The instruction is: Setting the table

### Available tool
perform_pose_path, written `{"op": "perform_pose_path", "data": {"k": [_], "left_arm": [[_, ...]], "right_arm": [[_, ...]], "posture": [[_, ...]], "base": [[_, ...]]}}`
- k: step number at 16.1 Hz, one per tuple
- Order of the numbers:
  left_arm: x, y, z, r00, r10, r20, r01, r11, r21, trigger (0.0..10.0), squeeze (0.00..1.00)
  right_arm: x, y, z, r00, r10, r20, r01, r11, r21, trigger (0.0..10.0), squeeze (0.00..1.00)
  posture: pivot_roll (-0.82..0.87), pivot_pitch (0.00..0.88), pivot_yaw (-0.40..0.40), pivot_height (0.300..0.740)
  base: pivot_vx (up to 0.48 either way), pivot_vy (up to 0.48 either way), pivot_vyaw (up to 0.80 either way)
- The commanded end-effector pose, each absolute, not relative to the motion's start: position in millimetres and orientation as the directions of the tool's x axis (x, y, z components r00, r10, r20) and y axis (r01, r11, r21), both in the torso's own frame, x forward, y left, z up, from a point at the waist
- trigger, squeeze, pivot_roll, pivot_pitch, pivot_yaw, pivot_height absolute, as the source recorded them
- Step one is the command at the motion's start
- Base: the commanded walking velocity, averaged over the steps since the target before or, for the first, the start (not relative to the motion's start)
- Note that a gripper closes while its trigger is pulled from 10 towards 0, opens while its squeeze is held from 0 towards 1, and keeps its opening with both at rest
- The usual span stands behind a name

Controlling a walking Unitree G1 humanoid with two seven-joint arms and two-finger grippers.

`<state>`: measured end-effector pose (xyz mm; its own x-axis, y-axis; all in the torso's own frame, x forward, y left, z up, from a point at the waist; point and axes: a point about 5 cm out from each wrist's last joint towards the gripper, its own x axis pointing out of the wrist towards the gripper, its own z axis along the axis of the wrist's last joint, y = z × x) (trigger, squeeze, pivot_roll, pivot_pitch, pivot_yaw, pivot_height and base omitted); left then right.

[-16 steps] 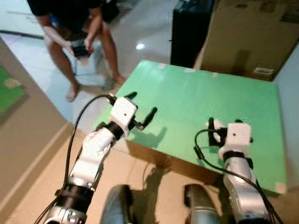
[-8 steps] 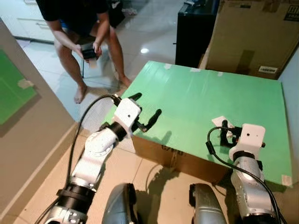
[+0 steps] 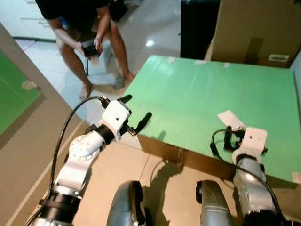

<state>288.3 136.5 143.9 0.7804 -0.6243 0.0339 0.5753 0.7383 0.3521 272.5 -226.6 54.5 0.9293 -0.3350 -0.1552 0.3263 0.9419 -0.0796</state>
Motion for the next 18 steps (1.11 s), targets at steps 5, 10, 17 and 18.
{"op": "perform_pose_path", "data": {"k": [5,10,17,18], "left_arm": [[281,147,146,0.802,-0.597,0.018,0.553,0.755,0.353,10.0,0.00],[277,148,148,0.806,-0.591,0.013,0.549,0.757,0.353,10.0,0.00],[276,148,150,0.809,-0.588,0.010,0.544,0.754,0.368,10.0,0.00],[275,148,149,0.809,-0.588,0.010,0.544,0.754,0.369,10.0,0.00]], "right_arm": [[270,-225,53,0.940,-0.319,-0.120,0.295,0.938,-0.180,10.0,0.00],[266,-223,49,0.943,-0.309,-0.122,0.282,0.939,-0.199,10.0,0.00],[266,-230,63,0.929,-0.370,-0.026,0.363,0.921,-0.146,10.0,0.00],[266,-230,64,0.930,-0.368,-0.016,0.361,0.920,-0.154,10.0,0.00]], "posture": [[-0.10,0.156,0.165,0.618],[-0.09,0.175,0.167,0.618],[-0.09,0.180,0.168,0.618],[-0.09,0.180,0.167,0.618]], "base": [[0.000,0.000,0.00],[0.000,0.000,0.00],[0.000,0.000,0.00],[0.000,0.000,0.00]]}}
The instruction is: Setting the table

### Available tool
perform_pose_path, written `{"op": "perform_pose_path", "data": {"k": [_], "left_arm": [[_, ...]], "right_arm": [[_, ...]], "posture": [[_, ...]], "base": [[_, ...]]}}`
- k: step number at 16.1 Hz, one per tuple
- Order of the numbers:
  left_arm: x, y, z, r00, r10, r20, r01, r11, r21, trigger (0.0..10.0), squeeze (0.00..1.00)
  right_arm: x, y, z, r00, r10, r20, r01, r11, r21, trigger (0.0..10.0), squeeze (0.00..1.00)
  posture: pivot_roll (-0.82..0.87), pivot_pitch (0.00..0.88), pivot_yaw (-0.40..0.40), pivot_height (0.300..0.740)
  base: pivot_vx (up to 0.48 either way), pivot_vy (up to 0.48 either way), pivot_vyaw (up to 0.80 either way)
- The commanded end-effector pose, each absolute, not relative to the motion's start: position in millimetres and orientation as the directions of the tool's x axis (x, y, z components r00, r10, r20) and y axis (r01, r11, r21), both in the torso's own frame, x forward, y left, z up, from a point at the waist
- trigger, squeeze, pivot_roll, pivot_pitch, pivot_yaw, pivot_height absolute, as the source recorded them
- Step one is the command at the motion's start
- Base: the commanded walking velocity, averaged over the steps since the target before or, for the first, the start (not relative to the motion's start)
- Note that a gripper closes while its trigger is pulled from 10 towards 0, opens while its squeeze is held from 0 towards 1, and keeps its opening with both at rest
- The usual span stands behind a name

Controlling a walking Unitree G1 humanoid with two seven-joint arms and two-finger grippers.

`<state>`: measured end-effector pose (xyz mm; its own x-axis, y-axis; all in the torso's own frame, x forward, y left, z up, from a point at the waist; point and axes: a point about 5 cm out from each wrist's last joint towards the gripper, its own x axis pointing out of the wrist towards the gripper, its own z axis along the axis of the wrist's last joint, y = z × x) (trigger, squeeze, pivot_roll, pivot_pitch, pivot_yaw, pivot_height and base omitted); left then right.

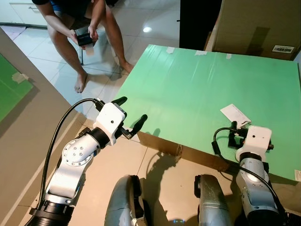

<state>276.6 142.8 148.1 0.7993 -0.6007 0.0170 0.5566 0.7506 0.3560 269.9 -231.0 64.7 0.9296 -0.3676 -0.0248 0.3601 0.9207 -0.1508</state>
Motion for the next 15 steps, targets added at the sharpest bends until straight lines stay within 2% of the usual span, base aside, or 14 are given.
{"op": "perform_pose_path", "data": {"k": [1,7,15], "left_arm": [[274,147,149,0.809,-0.588,0.009,0.544,0.754,0.368,10.0,0.00],[272,144,146,0.812,-0.583,0.009,0.541,0.760,0.360,10.0,0.00],[269,157,150,0.824,-0.567,-0.001,0.523,0.760,0.387,10.0,0.00]], "right_arm": [[267,-232,66,0.928,-0.372,0.002,0.368,0.916,-0.162,10.0,0.00],[263,-225,68,0.934,-0.356,0.012,0.353,0.922,-0.161,10.0,0.00],[274,-238,69,0.919,-0.395,0.019,0.392,0.905,-0.164,10.0,0.00]], "posture": [[-0.09,0.180,0.167,0.618],[-0.09,0.188,0.150,0.618],[-0.04,0.198,0.172,0.618]], "base": [[0.000,0.000,0.00],[0.000,0.000,0.00],[0.000,0.000,0.00]]}}
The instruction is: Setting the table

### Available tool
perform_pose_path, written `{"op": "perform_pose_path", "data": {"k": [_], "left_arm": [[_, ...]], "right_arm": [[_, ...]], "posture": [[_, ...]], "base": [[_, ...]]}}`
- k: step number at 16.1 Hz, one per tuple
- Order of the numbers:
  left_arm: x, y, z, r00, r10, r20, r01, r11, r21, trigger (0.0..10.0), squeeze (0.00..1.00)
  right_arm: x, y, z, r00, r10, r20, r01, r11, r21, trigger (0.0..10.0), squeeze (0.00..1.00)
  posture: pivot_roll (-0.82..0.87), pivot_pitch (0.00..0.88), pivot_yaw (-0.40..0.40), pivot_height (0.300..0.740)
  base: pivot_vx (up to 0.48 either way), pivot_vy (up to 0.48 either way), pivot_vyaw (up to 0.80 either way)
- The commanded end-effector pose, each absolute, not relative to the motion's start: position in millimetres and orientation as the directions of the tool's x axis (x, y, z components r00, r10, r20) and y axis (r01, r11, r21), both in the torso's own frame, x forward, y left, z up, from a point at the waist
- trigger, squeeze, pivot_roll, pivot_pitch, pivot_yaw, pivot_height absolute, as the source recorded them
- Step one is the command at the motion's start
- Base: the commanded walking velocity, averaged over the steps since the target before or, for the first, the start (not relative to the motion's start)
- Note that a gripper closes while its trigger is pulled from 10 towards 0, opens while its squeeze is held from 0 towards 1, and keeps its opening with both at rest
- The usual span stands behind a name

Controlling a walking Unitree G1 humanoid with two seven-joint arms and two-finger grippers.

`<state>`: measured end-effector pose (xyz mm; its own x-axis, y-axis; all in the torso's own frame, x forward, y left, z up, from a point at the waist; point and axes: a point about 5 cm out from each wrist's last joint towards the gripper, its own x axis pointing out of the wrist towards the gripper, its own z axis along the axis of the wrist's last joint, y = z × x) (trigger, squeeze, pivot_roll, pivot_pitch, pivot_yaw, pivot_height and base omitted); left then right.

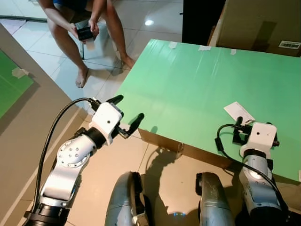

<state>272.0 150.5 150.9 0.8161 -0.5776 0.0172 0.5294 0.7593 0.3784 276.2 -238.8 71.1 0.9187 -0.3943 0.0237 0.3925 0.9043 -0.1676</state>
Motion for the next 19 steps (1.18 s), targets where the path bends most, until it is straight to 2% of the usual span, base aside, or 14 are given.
{"op": "perform_pose_path", "data": {"k": [1,4,5,6,15,16,17,19], "left_arm": [[269,157,150,0.824,-0.566,0.000,0.522,0.760,0.387,10.0,0.00],[268,157,151,0.826,-0.563,-0.001,0.520,0.762,0.387,10.0,0.00],[267,157,151,0.827,-0.562,-0.002,0.519,0.763,0.386,10.0,0.00],[267,157,151,0.828,-0.561,-0.001,0.518,0.763,0.386,10.0,0.00],[265,157,153,0.826,-0.564,-0.004,0.520,0.758,0.393,10.0,0.00],[266,157,153,0.825,-0.565,-0.005,0.520,0.757,0.394,10.0,0.00],[266,157,152,0.825,-0.566,-0.005,0.521,0.756,0.395,10.0,0.00],[266,155,152,0.823,-0.568,-0.004,0.523,0.755,0.396,10.0,0.00]], "right_arm": [[275,-238,68,0.921,-0.389,0.015,0.387,0.908,-0.161,10.0,0.00],[278,-239,66,0.921,-0.389,0.000,0.385,0.909,-0.159,10.0,0.00],[278,-240,65,0.922,-0.388,-0.001,0.383,0.910,-0.161,10.0,0.16],[278,-240,65,0.921,-0.390,0.001,0.385,0.909,-0.159,10.0,1.00],[276,-237,59,0.923,-0.385,-0.014,0.379,0.914,-0.144,10.0,1.00],[276,-237,59,0.923,-0.385,-0.015,0.379,0.915,-0.140,0.0,1.00],[276,-236,58,0.924,-0.383,-0.015,0.377,0.916,-0.134,0.0,0.00],[275,-237,57,0.925,-0.378,-0.023,0.371,0.918,-0.142,0.0,0.00]], "posture": [[-0.04,0.199,0.171,0.618],[-0.03,0.207,0.169,0.618],[-0.03,0.208,0.169,0.618],[-0.03,0.208,0.168,0.618],[-0.03,0.205,0.170,0.618],[-0.03,0.204,0.168,0.618],[-0.03,0.202,0.168,0.618],[-0.03,0.200,0.165,0.618]], "base": [[0.000,0.000,0.00],[0.000,0.000,0.00],[0.000,0.000,0.00],[0.000,0.000,0.00],[0.000,0.000,0.00],[0.000,0.000,0.00],[0.000,0.000,0.00],[0.000,0.000,0.00]]}}
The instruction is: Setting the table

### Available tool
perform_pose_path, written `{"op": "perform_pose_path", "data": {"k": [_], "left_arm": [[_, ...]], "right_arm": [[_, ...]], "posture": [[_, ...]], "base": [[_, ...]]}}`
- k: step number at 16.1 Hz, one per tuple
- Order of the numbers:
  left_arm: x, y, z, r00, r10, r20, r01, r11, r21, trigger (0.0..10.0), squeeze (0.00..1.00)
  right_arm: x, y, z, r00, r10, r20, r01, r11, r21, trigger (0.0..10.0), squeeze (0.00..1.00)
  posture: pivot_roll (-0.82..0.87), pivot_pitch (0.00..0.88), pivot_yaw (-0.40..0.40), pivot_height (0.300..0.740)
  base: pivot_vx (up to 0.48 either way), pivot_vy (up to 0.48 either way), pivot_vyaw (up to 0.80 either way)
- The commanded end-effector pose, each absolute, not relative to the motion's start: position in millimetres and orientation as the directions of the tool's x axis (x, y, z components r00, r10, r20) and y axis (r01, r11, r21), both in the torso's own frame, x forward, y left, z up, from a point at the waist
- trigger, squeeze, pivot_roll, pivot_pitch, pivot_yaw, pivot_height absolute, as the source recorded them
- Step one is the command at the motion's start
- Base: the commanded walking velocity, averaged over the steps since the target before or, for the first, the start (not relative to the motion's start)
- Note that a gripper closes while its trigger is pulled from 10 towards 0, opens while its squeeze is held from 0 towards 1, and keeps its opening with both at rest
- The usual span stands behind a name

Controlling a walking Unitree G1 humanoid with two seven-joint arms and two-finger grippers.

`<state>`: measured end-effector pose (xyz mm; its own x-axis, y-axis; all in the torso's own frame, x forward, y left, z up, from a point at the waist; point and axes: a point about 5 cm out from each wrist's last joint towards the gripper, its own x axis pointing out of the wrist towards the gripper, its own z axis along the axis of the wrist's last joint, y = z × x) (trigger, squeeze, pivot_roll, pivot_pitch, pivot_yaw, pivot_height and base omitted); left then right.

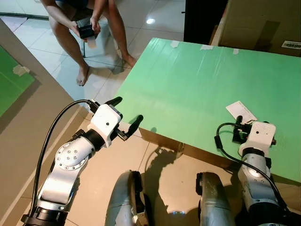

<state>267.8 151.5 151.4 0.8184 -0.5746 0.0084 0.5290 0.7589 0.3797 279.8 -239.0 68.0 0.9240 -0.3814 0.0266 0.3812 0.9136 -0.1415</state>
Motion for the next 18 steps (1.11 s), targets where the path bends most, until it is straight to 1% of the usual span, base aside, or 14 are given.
{"op": "perform_pose_path", "data": {"k": [1,18], "left_arm": [[265.6,155.1,152.2,0.821,-0.570,-0.005,0.526,0.754,0.393,10.0,0.00],[267.9,153.8,153.6,0.823,-0.567,0.003,0.518,0.754,0.403,10.0,0.00]], "right_arm": [[275.0,-236.6,57.0,0.928,-0.372,-0.023,0.365,0.920,-0.143,0.0,0.00],[272.7,-236.6,55.0,0.926,-0.378,-0.028,0.371,0.919,-0.135,0.0,0.00]], "posture": [[-0.03,0.200,0.165,0.618],[-0.04,0.210,0.164,0.618]], "base": [[0.000,0.000,0.00],[0.000,0.000,0.00]]}}
